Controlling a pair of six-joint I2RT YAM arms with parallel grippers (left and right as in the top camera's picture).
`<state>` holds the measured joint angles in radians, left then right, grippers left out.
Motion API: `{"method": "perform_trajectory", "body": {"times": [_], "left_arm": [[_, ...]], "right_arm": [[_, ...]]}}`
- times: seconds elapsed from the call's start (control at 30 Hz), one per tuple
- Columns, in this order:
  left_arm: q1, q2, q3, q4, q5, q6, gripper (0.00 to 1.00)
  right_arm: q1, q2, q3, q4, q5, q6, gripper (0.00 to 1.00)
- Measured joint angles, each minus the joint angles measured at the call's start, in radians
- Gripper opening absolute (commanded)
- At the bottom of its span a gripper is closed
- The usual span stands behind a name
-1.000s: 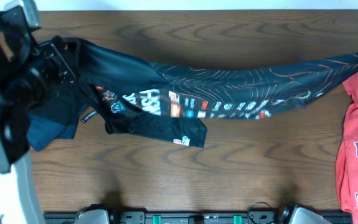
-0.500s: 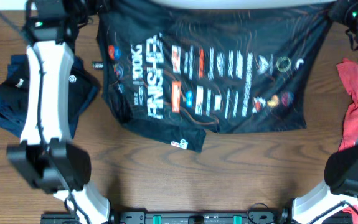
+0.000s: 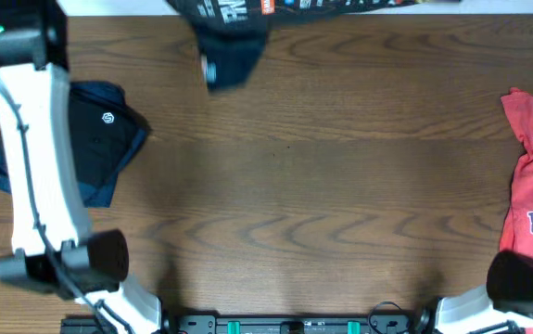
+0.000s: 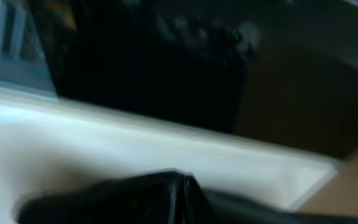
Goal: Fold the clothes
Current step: 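Fling the jersey forward and lay it flat across the table center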
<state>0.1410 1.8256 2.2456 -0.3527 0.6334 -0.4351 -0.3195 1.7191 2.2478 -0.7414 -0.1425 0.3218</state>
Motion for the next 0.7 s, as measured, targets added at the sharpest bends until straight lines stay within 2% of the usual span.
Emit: {"method": "perform_trajectory", "body": {"times": [0.13, 0.23, 0.3, 0.53, 0.7], "left_arm": [[-0.002, -0.046, 0.021, -0.416, 0.120, 0.062, 0.06], [-0.027, -0.039, -0.003, -0.772, 0.156, 0.194, 0.06], [-0.053, -0.026, -0.052, -0.934, 0.148, 0.284, 0.06], [-0.168, -0.013, -0.277, -1.220, 0.063, 0.488, 0.06], [-0.213, -0.015, -0.485, -1.255, -0.064, 0.534, 0.06]], "right_arm": [[-0.004, -0.010, 0.000, -0.244, 0.053, -0.040, 0.01], [-0.005, 0.015, -0.036, -0.397, 0.077, -0.076, 0.01], [-0.004, 0.028, -0.092, -0.485, 0.089, -0.097, 0.01], [-0.005, 0.042, -0.359, -0.624, 0.104, -0.122, 0.01], [-0.005, 0.042, -0.558, -0.677, 0.133, -0.118, 0.01]]}}
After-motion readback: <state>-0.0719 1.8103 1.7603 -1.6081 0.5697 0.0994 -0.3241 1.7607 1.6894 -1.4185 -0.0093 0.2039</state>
